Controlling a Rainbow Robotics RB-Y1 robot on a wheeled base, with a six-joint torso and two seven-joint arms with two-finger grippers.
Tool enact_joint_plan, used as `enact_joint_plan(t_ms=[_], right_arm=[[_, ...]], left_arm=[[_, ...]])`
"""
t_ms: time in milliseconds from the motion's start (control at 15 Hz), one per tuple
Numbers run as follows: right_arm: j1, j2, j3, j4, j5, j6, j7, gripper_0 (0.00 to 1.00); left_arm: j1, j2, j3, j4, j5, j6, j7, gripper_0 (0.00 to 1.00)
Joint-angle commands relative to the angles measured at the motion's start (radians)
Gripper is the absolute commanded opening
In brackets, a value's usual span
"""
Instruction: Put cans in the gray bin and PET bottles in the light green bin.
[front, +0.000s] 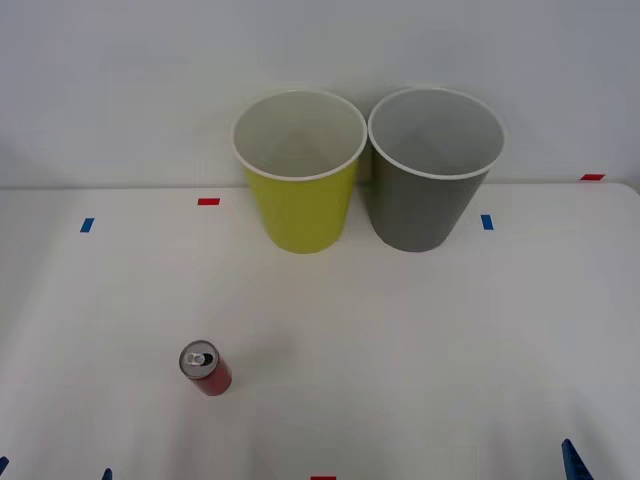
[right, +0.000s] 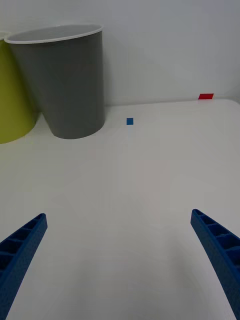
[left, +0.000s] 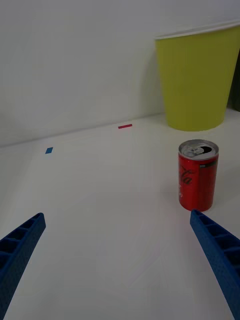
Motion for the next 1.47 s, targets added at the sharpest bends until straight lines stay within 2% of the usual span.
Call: enact_joint_plan(t_ms=[67,467,533,733,1000,1133,1333,1467], right_arm=[[0.000,0.000,0.000,0.000,0.000,0.000,0.000,1.00],[0.000,0.000,0.000,0.000,0.000,0.000,0.000,1.00],[0.000,0.000,0.000,0.000,0.000,0.000,0.000,1.00],[0.000,0.000,0.000,0.000,0.000,0.000,0.000,1.00],[0.000,0.000,0.000,0.000,0.000,0.000,0.000,1.00],[0.000,0.000,0.000,0.000,0.000,0.000,0.000,1.00],[0.000,0.000,0.000,0.000,0.000,0.000,0.000,1.00],[0.000,0.000,0.000,0.000,0.000,0.000,0.000,1.00]], left_arm=[[0.000,0.000,0.000,0.000,0.000,0.000,0.000,1.00],[0.000,0.000,0.000,0.000,0.000,0.000,0.000,1.00],[-0.025,-0.003,-0.014,0.032,0.000,0.009,0.000,1.00],[-0.098,0.103,-0.066,0.083,0.008,-0.048,-0.002,1.00],[-0.216,0.247,-0.095,0.126,0.025,-0.043,0.003,1.00],[-0.302,0.333,-0.153,0.152,0.071,-0.043,0.000,1.00],[-0.437,0.394,-0.244,0.210,0.101,-0.043,0.000,1.00],[-0.538,0.422,-0.327,0.236,0.152,-0.038,-0.002,1.00]])
